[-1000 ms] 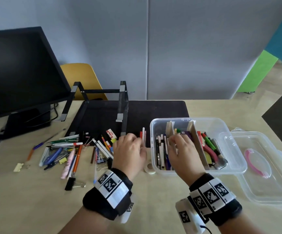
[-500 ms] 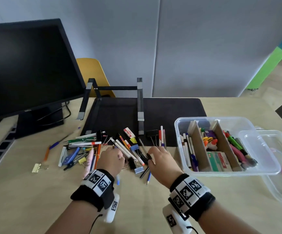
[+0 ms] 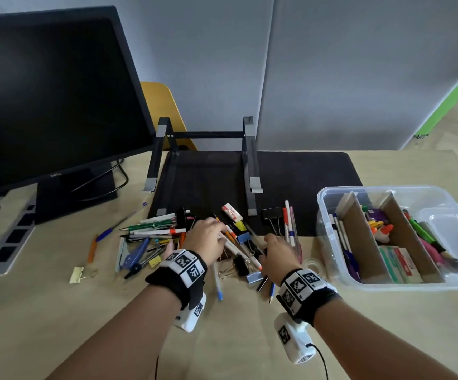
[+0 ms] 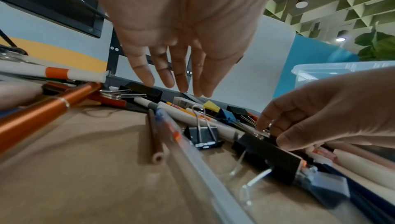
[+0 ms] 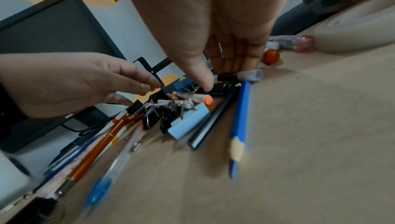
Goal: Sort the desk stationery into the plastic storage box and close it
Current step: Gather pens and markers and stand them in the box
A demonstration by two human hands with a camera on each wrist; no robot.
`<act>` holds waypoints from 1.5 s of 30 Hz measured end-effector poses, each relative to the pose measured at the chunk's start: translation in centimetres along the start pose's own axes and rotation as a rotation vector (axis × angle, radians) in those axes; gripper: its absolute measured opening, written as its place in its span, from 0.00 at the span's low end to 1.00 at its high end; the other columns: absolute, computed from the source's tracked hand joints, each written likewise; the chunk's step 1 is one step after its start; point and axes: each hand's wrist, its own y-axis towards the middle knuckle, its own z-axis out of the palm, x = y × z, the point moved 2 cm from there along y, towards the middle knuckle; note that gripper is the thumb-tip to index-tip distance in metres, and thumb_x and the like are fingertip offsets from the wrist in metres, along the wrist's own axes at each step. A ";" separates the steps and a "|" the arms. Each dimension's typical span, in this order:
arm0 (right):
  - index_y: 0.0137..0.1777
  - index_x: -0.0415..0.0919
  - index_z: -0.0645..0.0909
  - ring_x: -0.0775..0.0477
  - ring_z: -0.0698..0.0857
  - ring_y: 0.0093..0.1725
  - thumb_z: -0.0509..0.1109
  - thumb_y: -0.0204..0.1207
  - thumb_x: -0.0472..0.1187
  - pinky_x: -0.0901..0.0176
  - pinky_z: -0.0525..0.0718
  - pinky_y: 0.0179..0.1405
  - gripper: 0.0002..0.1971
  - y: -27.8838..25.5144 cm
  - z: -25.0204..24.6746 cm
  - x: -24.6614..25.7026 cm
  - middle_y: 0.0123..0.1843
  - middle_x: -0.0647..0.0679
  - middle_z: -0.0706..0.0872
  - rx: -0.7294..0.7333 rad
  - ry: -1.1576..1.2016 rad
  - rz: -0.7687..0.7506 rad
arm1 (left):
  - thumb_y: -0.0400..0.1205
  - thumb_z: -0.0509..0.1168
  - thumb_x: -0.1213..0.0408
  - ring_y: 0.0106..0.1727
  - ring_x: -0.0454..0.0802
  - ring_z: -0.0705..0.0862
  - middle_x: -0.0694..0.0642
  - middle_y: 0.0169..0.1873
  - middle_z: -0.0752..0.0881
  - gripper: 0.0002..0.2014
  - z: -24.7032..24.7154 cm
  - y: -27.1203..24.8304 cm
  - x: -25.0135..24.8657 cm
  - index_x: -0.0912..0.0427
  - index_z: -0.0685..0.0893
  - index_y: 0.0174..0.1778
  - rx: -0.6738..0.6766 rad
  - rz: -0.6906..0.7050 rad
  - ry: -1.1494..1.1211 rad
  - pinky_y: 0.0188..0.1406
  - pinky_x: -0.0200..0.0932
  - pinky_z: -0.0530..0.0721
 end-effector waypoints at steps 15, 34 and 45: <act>0.66 0.36 0.67 0.38 0.74 0.67 0.59 0.77 0.35 0.52 0.71 0.69 0.18 1.5 1.1 1.4 0.66 0.38 0.75 -0.026 -0.187 -0.029 | 0.77 0.64 0.70 0.65 0.56 0.73 0.55 0.61 0.76 0.16 0.2 2.7 1.1 0.56 0.78 0.61 0.285 0.162 0.276 0.62 0.50 0.74; 0.69 0.29 0.66 0.39 0.74 0.66 0.61 0.80 0.34 0.50 0.75 0.68 0.19 0.3 -1.0 1.7 0.66 0.37 0.73 0.092 -0.470 -0.165 | 0.82 0.62 0.60 0.63 0.52 0.74 0.49 0.57 0.81 0.11 0.1 3.6 0.2 0.50 0.80 0.60 0.368 0.356 0.465 0.62 0.51 0.69; 0.65 0.32 0.67 0.38 0.83 0.61 0.54 0.79 0.30 0.53 0.80 0.52 0.15 -0.7 -3.0 1.6 0.61 0.37 0.82 0.148 -0.177 0.076 | 0.85 0.56 0.59 0.67 0.52 0.74 0.49 0.61 0.80 0.14 -0.9 3.1 0.2 0.50 0.76 0.65 0.358 0.313 0.480 0.66 0.52 0.66</act>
